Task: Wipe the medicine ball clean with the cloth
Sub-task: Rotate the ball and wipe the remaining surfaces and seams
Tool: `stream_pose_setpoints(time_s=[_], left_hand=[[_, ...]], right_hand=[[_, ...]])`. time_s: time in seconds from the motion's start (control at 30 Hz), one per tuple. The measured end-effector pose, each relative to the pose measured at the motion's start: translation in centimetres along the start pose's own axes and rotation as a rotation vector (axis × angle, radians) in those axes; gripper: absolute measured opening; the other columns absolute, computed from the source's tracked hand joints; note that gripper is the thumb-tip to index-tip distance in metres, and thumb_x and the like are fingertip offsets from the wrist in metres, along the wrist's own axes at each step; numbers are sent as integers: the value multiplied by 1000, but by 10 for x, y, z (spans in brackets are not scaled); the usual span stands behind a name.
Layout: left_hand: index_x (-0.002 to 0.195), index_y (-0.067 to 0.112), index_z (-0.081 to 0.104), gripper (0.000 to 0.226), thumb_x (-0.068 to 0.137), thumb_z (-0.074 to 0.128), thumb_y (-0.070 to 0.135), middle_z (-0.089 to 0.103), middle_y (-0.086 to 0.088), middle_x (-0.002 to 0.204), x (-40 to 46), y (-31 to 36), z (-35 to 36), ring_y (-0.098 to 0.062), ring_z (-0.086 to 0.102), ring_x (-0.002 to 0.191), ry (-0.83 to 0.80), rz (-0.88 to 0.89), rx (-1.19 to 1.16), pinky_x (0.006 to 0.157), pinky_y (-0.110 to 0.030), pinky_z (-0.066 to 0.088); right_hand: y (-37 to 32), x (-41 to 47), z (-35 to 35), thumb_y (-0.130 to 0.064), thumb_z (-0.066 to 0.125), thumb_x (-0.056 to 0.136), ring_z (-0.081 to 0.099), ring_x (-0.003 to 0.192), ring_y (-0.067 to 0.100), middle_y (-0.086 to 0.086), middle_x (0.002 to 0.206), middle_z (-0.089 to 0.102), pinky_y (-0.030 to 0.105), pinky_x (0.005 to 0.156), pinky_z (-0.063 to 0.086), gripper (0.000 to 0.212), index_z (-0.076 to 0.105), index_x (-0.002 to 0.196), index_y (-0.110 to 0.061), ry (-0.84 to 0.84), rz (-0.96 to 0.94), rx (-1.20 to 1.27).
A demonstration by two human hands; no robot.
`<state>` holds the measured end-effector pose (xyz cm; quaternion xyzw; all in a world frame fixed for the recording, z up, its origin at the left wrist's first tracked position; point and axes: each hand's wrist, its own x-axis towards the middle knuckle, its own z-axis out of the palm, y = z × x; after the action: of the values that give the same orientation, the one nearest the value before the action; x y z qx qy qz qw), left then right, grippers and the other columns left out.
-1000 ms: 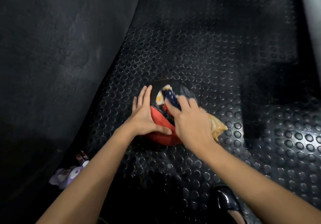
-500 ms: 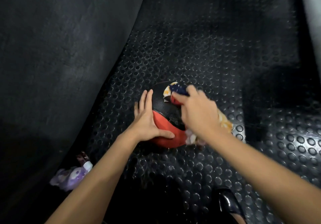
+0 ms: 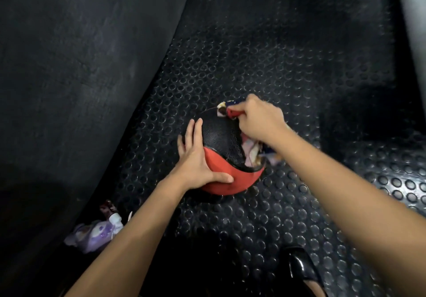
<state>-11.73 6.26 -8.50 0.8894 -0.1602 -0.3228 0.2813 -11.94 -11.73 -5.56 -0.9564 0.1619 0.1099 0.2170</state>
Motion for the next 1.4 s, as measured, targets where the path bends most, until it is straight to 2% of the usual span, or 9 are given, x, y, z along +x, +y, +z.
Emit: stream_pose_setpoints(time_s=[0.13,0.33,0.53,0.7,0.77,0.9,1.1,1.3,1.4], left_hand=[[145,36,-23,154,44,92,44,-31,21,150,1,10,2,-30,-27,141,-17,-23,19,114,-57,4],[146,34,-23,155,43,92,46,-30,21,150,-1,8,12,-27,-27,142,40,-5,28,115,-55,3],[147,32,-21,155,41,91,51,-27,18,152,-1,13,19,-27,-23,143,76,22,83,114,-56,2],[147,31,-20,157,37,89,58,-25,17,153,4,11,17,-27,-22,144,93,12,65,115,-45,-7],[147,33,-21,157,37,89,56,-26,17,153,8,11,15,-27,-22,144,82,-4,59,115,-49,-6],[145,36,-24,156,40,90,52,-28,15,153,12,21,15,-30,-23,143,60,-22,68,113,-60,2],[143,53,-10,147,36,91,53,-24,1,156,13,21,11,-41,-13,143,122,-47,55,113,-62,9],[144,53,-6,144,39,92,47,-22,-1,157,20,14,-5,-37,-5,145,110,-107,-53,116,-55,9],[145,51,-7,144,40,92,47,-23,-4,156,15,13,0,-37,-5,144,136,-107,-45,116,-56,8]], right_hand=[[-9,43,-12,-23,45,88,57,113,28,1,126,60,35,91,47,38,61,123,-30,-179,91,-33],[-16,-25,2,-18,44,92,56,103,29,3,116,48,36,71,39,41,55,127,-34,58,-196,-160],[-6,29,-12,-21,45,89,56,113,29,1,127,57,37,89,46,39,59,124,-31,-111,34,-87],[-2,-38,4,-21,40,95,50,107,25,0,121,44,34,68,36,45,45,135,-41,99,-215,-190],[13,-54,11,-23,38,96,48,107,23,-2,118,41,32,65,32,46,40,136,-46,157,-183,-136],[23,-17,11,-19,41,94,49,111,26,1,117,45,36,73,37,44,51,129,-43,136,11,-19],[4,12,5,-16,42,94,47,114,28,4,126,44,38,79,40,45,50,132,-40,139,-99,-73],[13,-73,46,-19,67,76,54,81,24,5,104,55,26,48,31,52,58,126,-29,307,-291,-132],[18,-53,47,-20,70,71,54,76,27,8,100,58,26,47,31,51,63,121,-26,394,-322,-177]])
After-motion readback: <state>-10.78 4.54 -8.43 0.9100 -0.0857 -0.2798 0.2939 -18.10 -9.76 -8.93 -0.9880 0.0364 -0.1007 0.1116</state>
